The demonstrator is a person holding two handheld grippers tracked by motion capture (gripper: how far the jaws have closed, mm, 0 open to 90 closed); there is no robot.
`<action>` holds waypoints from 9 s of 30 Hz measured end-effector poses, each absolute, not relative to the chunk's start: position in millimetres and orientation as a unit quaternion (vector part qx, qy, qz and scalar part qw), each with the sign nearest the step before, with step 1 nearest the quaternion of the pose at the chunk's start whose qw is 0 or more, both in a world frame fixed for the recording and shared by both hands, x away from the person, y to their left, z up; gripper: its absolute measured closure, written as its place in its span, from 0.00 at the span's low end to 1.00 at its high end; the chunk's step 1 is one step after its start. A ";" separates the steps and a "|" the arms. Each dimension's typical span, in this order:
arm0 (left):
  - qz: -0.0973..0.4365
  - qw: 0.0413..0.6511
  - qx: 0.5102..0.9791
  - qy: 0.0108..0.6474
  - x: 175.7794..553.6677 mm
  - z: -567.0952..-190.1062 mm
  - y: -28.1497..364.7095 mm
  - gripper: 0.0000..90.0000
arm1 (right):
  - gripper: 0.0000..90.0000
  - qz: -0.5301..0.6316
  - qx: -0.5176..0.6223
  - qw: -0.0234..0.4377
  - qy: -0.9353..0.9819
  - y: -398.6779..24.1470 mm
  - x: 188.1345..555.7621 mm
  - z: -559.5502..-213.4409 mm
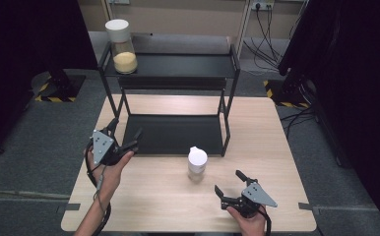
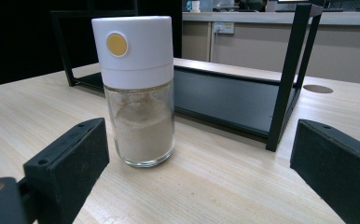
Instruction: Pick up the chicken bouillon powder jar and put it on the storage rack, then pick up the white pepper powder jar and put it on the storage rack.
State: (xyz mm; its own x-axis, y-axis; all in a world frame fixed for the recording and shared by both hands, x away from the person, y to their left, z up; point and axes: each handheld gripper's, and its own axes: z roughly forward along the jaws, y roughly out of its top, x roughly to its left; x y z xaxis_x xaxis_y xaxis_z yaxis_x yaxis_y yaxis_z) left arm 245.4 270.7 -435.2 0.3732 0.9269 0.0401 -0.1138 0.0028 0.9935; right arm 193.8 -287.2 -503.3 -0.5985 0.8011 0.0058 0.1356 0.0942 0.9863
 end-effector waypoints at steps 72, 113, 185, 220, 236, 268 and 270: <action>0.366 0.584 0.600 0.407 211.2 -528.6 282.3 0.13 | 0.04 0.595 0.311 0.275 0.689 -267.5 204.8 -486.5; 0.359 0.583 0.603 0.410 213.2 -526.4 283.1 0.13 | 0.34 0.587 0.297 0.262 0.706 -213.5 263.3 -477.7; 0.362 0.580 0.605 0.407 212.9 -526.2 281.9 0.14 | 0.35 0.656 0.295 0.341 0.605 -223.6 272.2 -359.4; 0.362 0.580 0.606 0.407 213.0 -525.9 281.8 0.14 | 0.35 0.661 0.292 0.362 0.589 -214.5 291.6 -315.0; 0.363 0.579 0.607 0.406 212.9 -525.9 281.6 0.14 | 0.35 0.663 0.294 0.367 0.582 -208.0 300.9 -296.5; 0.363 0.579 0.607 0.406 212.9 -525.9 281.4 0.14 | 0.35 0.658 0.301 0.383 0.575 -197.8 318.5 -259.7; 0.363 0.579 0.607 0.406 212.9 -525.8 281.5 0.14 | 0.35 0.658 0.302 0.383 0.574 -197.5 319.3 -257.3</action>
State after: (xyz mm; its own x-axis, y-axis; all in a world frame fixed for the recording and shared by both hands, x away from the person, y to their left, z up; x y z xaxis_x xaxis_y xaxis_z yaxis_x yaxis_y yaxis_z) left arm 212.9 281.5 -525.8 0.4075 0.9127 -0.0288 0.0722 -0.0008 0.9974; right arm 319.3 -197.5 -257.3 -0.5244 0.8504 -0.0429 -0.1576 -0.0473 0.9864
